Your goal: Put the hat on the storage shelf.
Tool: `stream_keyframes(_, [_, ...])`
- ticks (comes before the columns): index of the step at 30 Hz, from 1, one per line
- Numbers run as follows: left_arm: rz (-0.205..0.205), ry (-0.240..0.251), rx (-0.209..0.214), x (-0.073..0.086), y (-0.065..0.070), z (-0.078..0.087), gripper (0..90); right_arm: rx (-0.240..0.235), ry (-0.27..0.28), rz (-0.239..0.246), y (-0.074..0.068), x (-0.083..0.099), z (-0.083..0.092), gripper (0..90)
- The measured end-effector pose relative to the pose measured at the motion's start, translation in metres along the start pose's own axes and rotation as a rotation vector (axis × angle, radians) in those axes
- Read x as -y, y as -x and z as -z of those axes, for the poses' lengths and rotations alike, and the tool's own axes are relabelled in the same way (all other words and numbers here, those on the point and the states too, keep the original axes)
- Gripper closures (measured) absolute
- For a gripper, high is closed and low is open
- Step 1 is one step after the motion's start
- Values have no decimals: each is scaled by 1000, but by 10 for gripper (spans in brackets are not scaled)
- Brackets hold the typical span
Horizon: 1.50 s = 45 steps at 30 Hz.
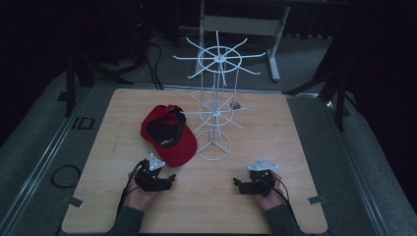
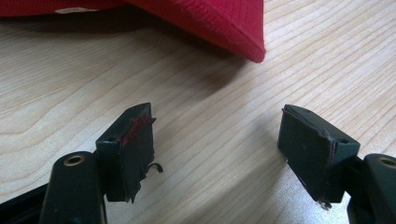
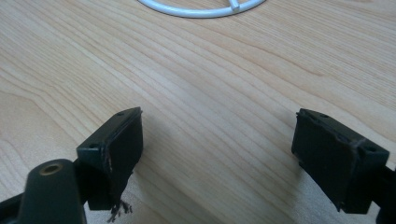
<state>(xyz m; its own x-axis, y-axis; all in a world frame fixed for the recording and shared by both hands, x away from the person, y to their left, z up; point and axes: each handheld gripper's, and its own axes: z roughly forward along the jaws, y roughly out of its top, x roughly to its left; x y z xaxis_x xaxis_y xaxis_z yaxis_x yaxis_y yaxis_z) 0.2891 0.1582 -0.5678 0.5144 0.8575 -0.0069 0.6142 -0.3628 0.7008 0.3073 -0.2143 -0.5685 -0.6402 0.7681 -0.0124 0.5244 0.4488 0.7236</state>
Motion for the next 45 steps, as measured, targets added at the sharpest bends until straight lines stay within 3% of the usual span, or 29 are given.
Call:
stream_keyframes(15, [-10,-26,8,-3,0,0,283,0,0,-1,0,0,0,164])
stream_keyframes(18, [-5,-44,5,-5,1,3,383,0,0,-1,0,0,0,164])
stream_keyframes(27, [-8,-41,-2,-7,3,4,541,0,0,-2,0,0,0,164])
stream_keyframes(30, [-35,-36,-25,-8,8,4,559,0,0,-2,0,0,0,164])
stream_keyframes(33, [-35,-31,-9,-8,11,4,560,0,0,-1,0,0,0,164])
stream_keyframes(39, [-10,2,32,-9,10,8,546,0,0,-1,0,0,0,164])
stream_keyframes(45, [59,44,77,-10,4,10,505,0,0,-1,0,0,0,164])
